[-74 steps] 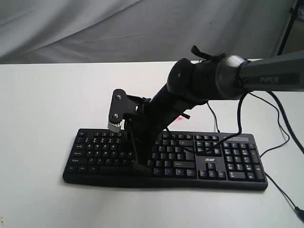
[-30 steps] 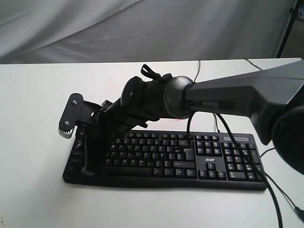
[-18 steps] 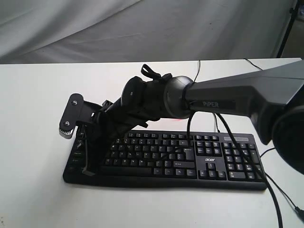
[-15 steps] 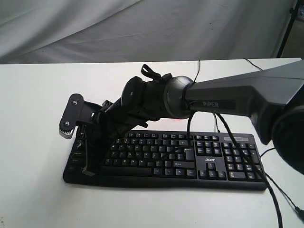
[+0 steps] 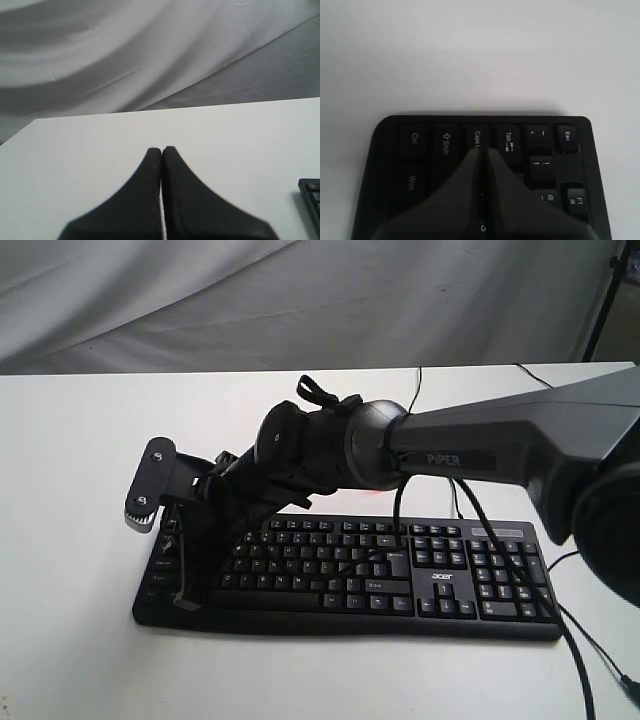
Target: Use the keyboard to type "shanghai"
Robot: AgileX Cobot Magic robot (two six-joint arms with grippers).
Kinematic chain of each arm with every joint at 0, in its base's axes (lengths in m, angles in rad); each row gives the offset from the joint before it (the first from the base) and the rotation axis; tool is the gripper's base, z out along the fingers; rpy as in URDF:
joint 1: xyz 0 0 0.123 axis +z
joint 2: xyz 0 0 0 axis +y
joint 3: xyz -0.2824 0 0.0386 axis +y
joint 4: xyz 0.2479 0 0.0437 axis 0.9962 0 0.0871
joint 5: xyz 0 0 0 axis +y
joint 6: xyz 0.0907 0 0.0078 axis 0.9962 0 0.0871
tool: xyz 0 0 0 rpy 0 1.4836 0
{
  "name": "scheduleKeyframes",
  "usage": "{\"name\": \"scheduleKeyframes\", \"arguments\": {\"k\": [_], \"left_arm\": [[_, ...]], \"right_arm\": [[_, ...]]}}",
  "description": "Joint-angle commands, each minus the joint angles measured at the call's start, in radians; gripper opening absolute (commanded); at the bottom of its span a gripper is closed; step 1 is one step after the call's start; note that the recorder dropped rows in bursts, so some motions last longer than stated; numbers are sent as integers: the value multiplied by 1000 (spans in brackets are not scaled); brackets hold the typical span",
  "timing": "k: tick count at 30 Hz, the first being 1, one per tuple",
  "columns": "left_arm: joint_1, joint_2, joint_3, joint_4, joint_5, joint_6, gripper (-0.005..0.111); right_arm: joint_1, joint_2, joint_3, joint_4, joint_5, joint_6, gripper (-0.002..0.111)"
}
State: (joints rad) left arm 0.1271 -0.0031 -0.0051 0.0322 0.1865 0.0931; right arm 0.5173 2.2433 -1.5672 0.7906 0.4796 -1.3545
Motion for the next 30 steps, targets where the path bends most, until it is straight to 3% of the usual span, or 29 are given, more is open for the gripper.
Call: {"name": "scheduleKeyframes", "arguments": {"k": [1, 30], "left_arm": [[-4, 3, 5, -1, -6, -3, 1], [-4, 3, 5, -1, -6, -3, 1]], "right_arm": [[-7, -3, -6, -4, 4, 0, 0], [-8, 10, -6, -25, 2, -5, 0]]}}
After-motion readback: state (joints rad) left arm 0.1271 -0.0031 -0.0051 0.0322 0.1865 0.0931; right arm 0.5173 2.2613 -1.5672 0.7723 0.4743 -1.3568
